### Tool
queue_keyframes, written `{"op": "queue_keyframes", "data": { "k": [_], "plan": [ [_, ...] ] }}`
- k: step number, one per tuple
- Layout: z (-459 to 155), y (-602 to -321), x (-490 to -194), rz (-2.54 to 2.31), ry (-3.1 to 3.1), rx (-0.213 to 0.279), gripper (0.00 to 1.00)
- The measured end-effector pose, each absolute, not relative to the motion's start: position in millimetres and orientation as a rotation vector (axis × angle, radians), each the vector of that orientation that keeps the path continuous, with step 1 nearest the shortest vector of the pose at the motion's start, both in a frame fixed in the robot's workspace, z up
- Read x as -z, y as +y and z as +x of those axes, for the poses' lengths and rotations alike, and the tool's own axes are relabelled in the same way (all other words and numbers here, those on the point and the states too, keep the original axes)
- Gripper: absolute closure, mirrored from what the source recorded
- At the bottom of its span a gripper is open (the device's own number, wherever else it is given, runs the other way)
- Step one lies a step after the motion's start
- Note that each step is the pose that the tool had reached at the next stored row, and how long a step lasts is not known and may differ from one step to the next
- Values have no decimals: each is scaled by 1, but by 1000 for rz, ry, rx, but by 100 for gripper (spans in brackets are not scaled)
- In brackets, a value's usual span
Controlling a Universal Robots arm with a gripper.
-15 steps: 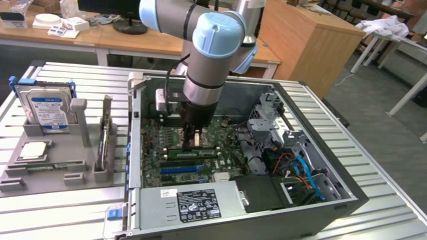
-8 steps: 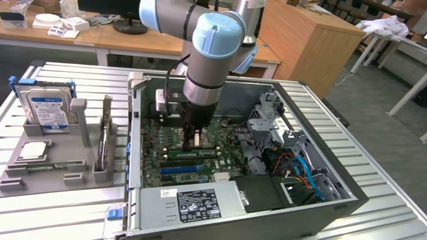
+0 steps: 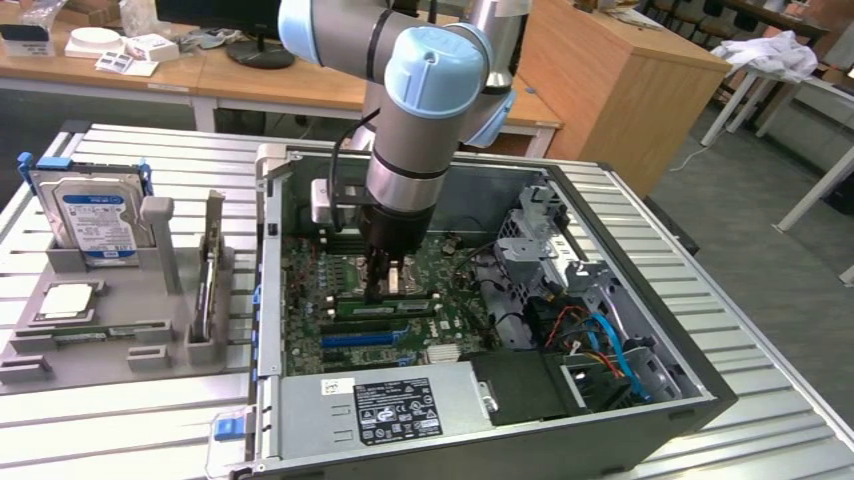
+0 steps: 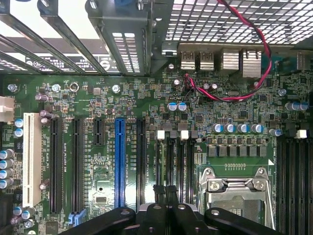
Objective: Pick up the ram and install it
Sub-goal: 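Press down the ram until it locks into place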
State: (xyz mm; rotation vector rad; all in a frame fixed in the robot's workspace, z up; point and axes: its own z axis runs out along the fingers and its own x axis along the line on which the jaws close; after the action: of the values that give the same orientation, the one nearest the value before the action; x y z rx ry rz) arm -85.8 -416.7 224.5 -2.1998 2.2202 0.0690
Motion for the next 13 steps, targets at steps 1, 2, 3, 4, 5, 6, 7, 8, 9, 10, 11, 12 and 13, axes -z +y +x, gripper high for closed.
{"op": "queue_keyframes", "data": {
  "k": [1, 2, 3, 4, 5, 6, 7, 8, 9, 10, 11, 12, 13],
  "plan": [
    [-86, -417, -224, -2200, 2220, -69, 89],
    [-86, -417, -224, -2200, 2220, -69, 89],
    [-86, -417, -224, -2200, 2221, -69, 89],
    [-86, -417, -224, -2200, 2220, -69, 89],
    [-86, -417, -224, -2200, 2220, -69, 89],
    [-86, -417, -223, -2200, 2220, -69, 89],
    [-86, -417, -223, -2200, 2220, -69, 89],
    [-86, -417, -223, -2200, 2220, -69, 89],
    [-86, -417, -223, -2200, 2220, -69, 89],
    [-86, -417, -223, -2200, 2220, -69, 89],
    [-86, -417, -223, -2200, 2220, -69, 89],
    [-86, -417, -223, -2200, 2220, -69, 89],
    [-86, -417, -222, -2200, 2220, -69, 89]
  ]
}}
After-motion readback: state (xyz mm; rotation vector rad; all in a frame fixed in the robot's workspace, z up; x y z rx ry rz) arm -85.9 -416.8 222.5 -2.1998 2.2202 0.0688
